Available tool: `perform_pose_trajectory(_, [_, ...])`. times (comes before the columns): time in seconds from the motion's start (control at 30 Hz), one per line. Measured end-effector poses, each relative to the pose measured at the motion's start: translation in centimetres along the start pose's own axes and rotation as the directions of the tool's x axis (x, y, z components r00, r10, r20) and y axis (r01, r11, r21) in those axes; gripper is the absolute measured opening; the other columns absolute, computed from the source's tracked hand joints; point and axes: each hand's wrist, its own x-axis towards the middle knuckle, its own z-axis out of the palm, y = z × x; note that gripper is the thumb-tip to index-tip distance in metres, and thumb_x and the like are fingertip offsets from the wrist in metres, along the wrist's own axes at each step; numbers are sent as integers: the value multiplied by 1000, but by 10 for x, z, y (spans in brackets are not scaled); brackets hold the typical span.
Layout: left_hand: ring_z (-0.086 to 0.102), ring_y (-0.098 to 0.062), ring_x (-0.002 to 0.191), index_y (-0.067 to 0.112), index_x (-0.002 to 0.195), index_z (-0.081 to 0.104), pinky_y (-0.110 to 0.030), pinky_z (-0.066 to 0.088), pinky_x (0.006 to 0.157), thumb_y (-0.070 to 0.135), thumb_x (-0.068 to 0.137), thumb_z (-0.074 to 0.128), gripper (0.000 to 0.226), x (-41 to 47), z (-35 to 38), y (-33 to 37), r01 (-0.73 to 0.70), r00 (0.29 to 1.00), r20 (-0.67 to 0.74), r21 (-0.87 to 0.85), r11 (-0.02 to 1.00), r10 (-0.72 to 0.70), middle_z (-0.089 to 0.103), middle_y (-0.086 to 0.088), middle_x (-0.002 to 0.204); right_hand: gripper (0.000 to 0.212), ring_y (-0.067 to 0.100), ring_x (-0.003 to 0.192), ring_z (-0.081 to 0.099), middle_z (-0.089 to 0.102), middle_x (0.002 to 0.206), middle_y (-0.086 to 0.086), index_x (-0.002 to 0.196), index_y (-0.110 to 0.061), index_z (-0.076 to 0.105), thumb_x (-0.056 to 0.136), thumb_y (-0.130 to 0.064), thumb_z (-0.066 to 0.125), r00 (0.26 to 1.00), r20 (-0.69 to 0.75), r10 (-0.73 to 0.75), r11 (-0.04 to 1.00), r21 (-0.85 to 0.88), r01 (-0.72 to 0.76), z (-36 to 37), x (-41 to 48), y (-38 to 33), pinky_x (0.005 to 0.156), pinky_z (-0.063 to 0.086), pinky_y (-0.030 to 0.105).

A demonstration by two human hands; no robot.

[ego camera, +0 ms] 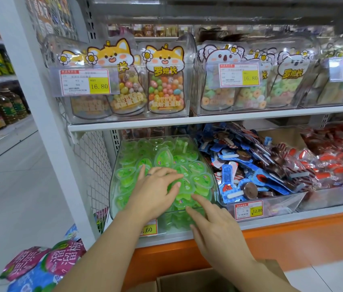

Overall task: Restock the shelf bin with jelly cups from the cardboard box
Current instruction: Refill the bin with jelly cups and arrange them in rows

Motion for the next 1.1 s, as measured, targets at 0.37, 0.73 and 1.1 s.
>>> perform_pose_trajectory(0.37, [26,-7,135,44,136,41,-47,-4,118,45,98,35,39,2,0,0,1,1000,26,-5,1000,-1,41,19,138,32,19,85,59,47,136,8,102,-19,69,70,-18,71,999,-13,-48,998,-34,48,-1,7,0,63,51,31])
perform_pose_trajectory(0.73, [23,-7,136,46,139,36,-46,-4,118,41,99,35,41,2,0,0,-19,999,49,-9,1000,19,39,19,139,59,20,89,62,61,111,1,115,-19,53,64,-23,82,982,-170,-85,996,-34,80,5,29,10,69,51,33])
perform_pose_trajectory(1.1, [25,-3,134,43,136,42,-44,-2,118,40,99,36,38,1,0,-4,-9,1000,21,-37,999,10,40,22,143,44,19,77,57,65,103,-3,105,-23,66,65,-34,81,954,-262,-147,974,-208,93,12,42,15,66,27,32])
